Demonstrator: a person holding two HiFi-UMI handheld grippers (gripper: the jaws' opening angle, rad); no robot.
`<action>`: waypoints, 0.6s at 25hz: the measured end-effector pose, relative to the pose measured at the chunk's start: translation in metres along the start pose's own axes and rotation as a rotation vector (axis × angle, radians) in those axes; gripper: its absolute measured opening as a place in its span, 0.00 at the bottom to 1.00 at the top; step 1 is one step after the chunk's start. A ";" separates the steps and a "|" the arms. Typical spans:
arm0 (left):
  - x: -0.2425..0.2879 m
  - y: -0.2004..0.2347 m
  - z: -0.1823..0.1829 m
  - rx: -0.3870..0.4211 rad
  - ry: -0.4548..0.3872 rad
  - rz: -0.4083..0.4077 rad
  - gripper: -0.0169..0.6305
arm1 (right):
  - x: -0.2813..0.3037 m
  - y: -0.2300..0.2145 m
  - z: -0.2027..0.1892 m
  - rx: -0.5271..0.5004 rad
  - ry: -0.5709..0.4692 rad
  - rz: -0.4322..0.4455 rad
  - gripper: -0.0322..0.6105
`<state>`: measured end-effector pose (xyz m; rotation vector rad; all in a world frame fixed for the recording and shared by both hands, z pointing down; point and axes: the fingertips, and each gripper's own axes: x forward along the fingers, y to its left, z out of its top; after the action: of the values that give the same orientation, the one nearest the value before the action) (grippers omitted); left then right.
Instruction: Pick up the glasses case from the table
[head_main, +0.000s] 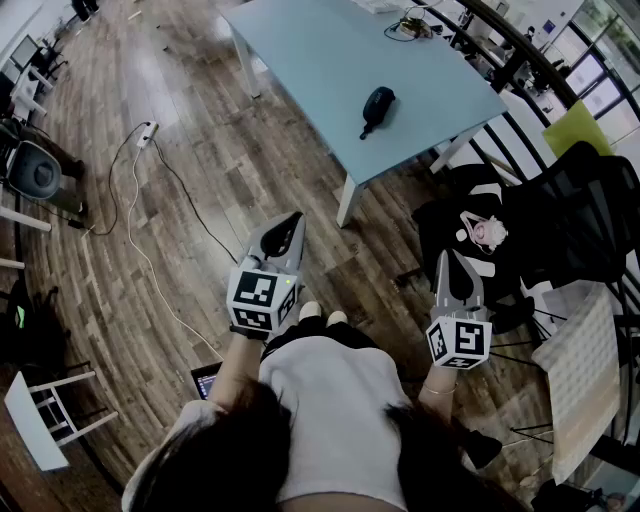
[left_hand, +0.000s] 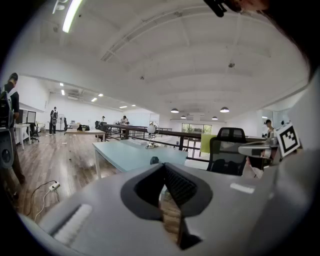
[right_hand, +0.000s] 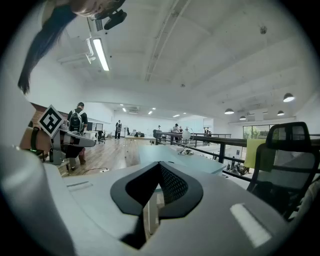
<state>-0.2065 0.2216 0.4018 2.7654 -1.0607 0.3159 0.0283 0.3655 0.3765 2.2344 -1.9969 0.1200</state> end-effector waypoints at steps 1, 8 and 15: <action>-0.001 -0.001 0.001 -0.002 -0.001 0.003 0.11 | 0.000 0.000 0.000 0.001 -0.001 0.004 0.05; -0.005 -0.018 -0.001 0.005 -0.008 0.022 0.11 | -0.005 -0.002 -0.003 0.020 -0.032 0.053 0.06; -0.006 -0.037 -0.009 0.000 -0.002 0.017 0.11 | -0.016 -0.009 -0.007 0.057 -0.046 0.087 0.16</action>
<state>-0.1872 0.2542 0.4057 2.7589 -1.0846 0.3162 0.0352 0.3837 0.3805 2.2029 -2.1416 0.1381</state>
